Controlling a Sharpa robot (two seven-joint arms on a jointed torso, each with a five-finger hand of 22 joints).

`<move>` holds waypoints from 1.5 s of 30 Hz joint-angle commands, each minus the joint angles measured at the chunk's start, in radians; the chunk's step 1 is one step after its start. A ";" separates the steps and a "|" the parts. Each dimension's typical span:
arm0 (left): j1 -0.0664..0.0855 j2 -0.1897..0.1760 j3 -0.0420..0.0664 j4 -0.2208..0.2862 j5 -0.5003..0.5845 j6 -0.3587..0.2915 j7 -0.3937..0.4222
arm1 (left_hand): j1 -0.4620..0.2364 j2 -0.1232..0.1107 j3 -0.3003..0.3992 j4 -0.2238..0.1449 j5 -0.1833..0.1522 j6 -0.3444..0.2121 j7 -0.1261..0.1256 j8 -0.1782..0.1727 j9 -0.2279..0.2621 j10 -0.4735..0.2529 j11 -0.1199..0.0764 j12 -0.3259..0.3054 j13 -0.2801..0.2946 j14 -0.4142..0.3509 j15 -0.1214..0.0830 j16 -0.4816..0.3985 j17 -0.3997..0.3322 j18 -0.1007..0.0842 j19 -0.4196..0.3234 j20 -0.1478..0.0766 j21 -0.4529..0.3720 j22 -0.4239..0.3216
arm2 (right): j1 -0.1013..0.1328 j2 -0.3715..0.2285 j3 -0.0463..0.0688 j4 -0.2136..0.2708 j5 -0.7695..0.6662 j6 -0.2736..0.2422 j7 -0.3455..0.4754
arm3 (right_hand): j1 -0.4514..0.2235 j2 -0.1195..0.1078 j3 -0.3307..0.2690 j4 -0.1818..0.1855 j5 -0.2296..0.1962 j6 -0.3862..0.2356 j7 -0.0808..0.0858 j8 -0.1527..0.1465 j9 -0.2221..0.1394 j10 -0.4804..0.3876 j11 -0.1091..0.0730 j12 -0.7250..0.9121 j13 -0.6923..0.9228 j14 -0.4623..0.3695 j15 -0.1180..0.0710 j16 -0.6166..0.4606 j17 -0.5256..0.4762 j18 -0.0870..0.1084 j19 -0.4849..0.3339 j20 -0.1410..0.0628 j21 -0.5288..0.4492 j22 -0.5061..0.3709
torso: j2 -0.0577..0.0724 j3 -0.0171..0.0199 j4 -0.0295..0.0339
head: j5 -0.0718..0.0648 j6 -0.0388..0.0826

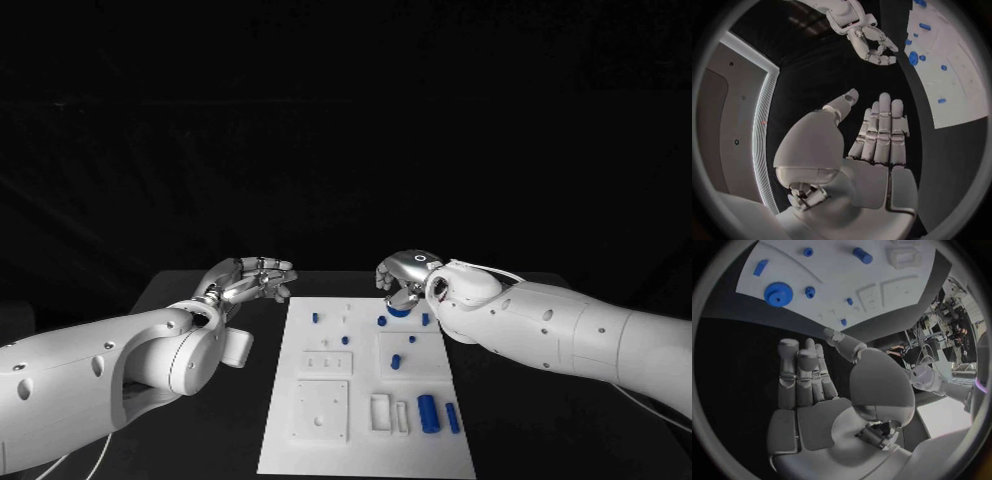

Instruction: Assemble the parts on the task board

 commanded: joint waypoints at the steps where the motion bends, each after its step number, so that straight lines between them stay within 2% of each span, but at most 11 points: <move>1: 0.001 0.001 0.001 0.004 -0.006 0.017 0.011 | -0.015 0.001 0.002 -0.007 -0.005 0.005 -0.003 -0.006 -0.001 -0.001 -0.006 -0.006 -0.002 0.006 -0.004 -0.001 0.001 0.006 0.001 -0.004 0.005 0.014 | -0.006 0.007 0.000 -0.005 -0.098 -0.008 -0.057 | 0.000 -0.009 0.008 0.001 -0.007 -0.005 0.005 -0.005 -0.001 -0.006 -0.002 -0.004 -0.002 -0.003 0.007 0.005 -0.004 0.047 0.047 -0.044 0.005 0.022 | 0.018 -0.0041 0.0147 | -0.009 0.001; 3: 0.001 0.000 0.001 0.005 -0.006 0.019 0.009 | -0.019 0.001 0.003 -0.008 -0.005 0.005 -0.002 -0.007 -0.002 -0.001 -0.006 -0.007 -0.002 0.006 -0.004 -0.001 0.001 0.006 0.001 -0.004 0.005 0.014 | -0.012 0.013 0.000 -0.012 -0.104 -0.006 -0.059 | -0.002 -0.015 0.013 0.008 -0.018 -0.004 0.005 -0.006 -0.002 -0.004 -0.001 -0.006 -0.003 -0.004 0.007 0.008 -0.009 0.047 0.046 -0.043 0.008 0.022 | 0.023 -0.0039 0.0190 | -0.010 0.000; 9: 0.001 -0.001 0.001 0.011 -0.006 0.019 0.009 | -0.029 0.000 0.005 -0.010 -0.007 0.004 -0.001 -0.008 -0.004 -0.001 -0.004 -0.011 -0.003 0.006 -0.003 -0.002 0.002 0.006 0.000 -0.004 0.005 0.014 | -0.028 0.027 0.000 -0.028 -0.130 0.006 -0.073 | -0.005 -0.023 0.018 0.017 -0.032 0.000 0.004 -0.007 -0.004 0.001 -0.002 -0.007 -0.006 -0.005 0.006 0.015 -0.017 0.047 0.045 -0.042 0.012 0.021 | 0.040 -0.0063 0.0252 | -0.016 0.007; 12: 0.001 0.002 0.001 0.009 -0.003 0.014 0.009 | -0.032 0.000 0.006 -0.011 -0.007 0.004 0.000 -0.009 -0.004 -0.001 -0.003 -0.013 -0.004 0.006 -0.003 -0.002 0.002 0.006 0.000 -0.005 0.006 0.014 | -0.030 0.030 0.000 -0.038 -0.140 0.014 -0.097 | -0.008 -0.026 0.019 0.021 -0.035 0.002 0.004 -0.007 -0.004 0.004 -0.003 -0.006 -0.006 -0.006 0.006 0.017 -0.019 0.047 0.045 -0.041 0.014 0.021 | 0.046 -0.0068 0.0260 | -0.024 0.005; 16: 0.001 0.005 0.001 0.007 0.004 0.016 0.006 | -0.035 -0.001 0.008 -0.013 -0.007 0.004 -0.001 -0.010 -0.005 -0.002 -0.002 -0.015 -0.004 0.004 -0.003 -0.003 0.002 0.006 -0.001 -0.004 0.005 0.014 | -0.037 0.030 0.000 -0.047 -0.143 0.019 -0.103 | -0.009 -0.029 0.020 0.026 -0.037 0.005 0.001 -0.007 -0.004 0.008 -0.004 -0.005 -0.006 -0.006 0.005 0.020 -0.023 0.047 0.045 -0.041 0.016 0.021 | 0.056 -0.0082 0.0273 | -0.030 0.009; 21: 0.001 0.006 0.001 0.004 0.004 0.015 0.007 | -0.039 -0.002 0.010 -0.014 -0.008 0.004 -0.001 -0.010 -0.006 -0.002 -0.002 -0.016 -0.005 0.004 -0.003 -0.004 0.002 0.006 -0.001 -0.004 0.005 0.014 | -0.041 0.033 0.000 -0.056 -0.143 0.024 -0.100 | -0.011 -0.031 0.020 0.028 -0.037 0.007 0.001 -0.007 -0.005 0.010 -0.005 -0.006 -0.006 -0.007 0.004 0.021 -0.025 0.047 0.045 -0.041 0.017 0.021 | 0.066 -0.0089 0.0273 | -0.032 0.011; 34: 0.001 0.005 0.001 0.008 0.004 0.016 0.006 | -0.042 -0.002 0.011 -0.015 -0.008 0.004 -0.001 -0.011 -0.006 -0.002 -0.002 -0.018 -0.005 0.004 -0.003 -0.004 0.002 0.006 -0.001 -0.004 0.006 0.013 | -0.046 0.040 0.000 -0.076 -0.144 0.035 -0.099 | -0.012 -0.031 0.022 0.034 -0.038 0.011 0.000 -0.006 -0.005 0.015 -0.006 -0.005 -0.007 -0.008 0.003 0.024 -0.029 0.047 0.045 -0.040 0.019 0.021 | 0.093 -0.0101 0.0333 | -0.036 0.019; 45: 0.001 0.006 0.001 0.006 0.004 0.017 0.005 | -0.046 -0.002 0.013 -0.015 -0.009 0.004 -0.001 -0.011 -0.007 -0.002 -0.001 -0.019 -0.005 0.004 -0.003 -0.004 0.002 0.006 -0.001 -0.004 0.006 0.013 | -0.046 0.041 0.000 -0.076 -0.148 0.036 -0.099 | -0.012 -0.018 0.025 0.040 -0.039 0.025 -0.002 -0.001 -0.003 0.033 -0.012 0.000 -0.004 -0.010 -0.003 0.032 -0.038 0.047 0.045 -0.040 0.023 0.021 | 0.115 -0.0118 0.0389 | -0.038 0.023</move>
